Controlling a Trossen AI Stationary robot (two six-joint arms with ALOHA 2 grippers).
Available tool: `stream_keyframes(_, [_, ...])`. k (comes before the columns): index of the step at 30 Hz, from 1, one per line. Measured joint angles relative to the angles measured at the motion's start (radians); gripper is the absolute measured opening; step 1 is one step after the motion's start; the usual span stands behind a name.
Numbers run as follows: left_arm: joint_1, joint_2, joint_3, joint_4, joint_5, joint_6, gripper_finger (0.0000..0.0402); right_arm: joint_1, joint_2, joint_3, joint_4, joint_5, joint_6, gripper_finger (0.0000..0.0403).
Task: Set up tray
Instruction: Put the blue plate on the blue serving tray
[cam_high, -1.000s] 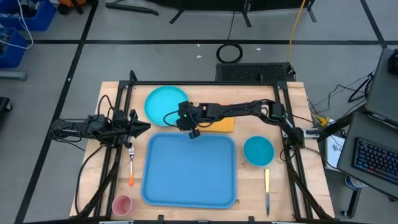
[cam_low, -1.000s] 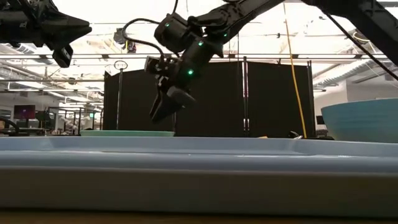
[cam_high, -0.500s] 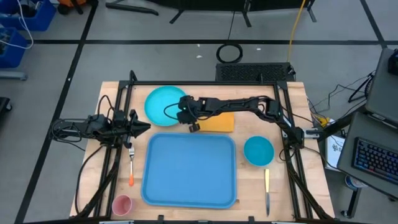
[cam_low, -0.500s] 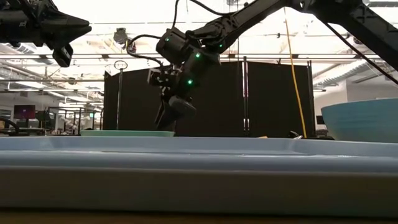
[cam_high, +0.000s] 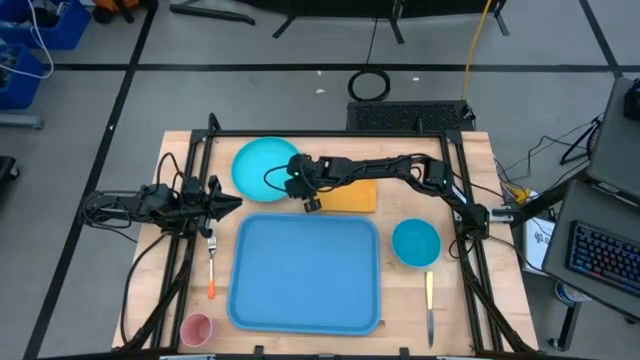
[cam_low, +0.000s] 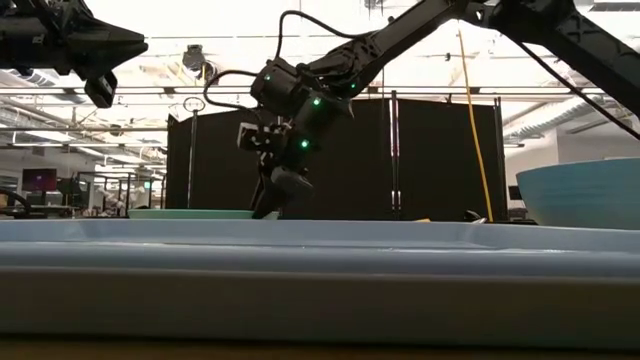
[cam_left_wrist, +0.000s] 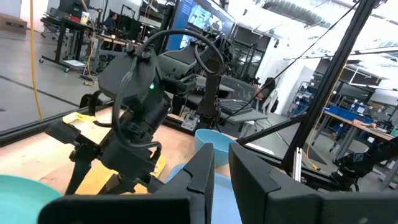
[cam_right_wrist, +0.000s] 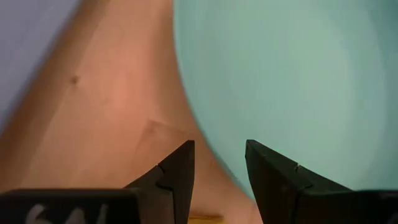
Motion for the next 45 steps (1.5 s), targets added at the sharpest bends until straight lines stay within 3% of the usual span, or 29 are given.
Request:
stream_keyframes(17, [0.0, 0.0, 0.0, -0.002, -0.012, 0.0, 0.0051, -0.037, 0.013, 0.0, 0.008, -0.051, 0.051, 0.0125])
stream_keyframes(31, [0.0, 0.0, 0.0, -0.006, -0.021, 0.019, 0.0051, -0.039, 0.048, 0.0, 0.056, -0.047, 0.036, 0.0051])
stream_keyframes(35, [0.0, 0.0, 0.0, -0.006, -0.021, 0.02, 0.0051, -0.037, 0.048, 0.0, 0.05, 0.005, 0.029, 0.0009])
stream_keyframes(45, [0.0, 0.0, 0.0, -0.006, -0.021, 0.026, 0.0051, -0.017, 0.047, -0.001, 0.033, 0.16, -0.014, 0.0002])
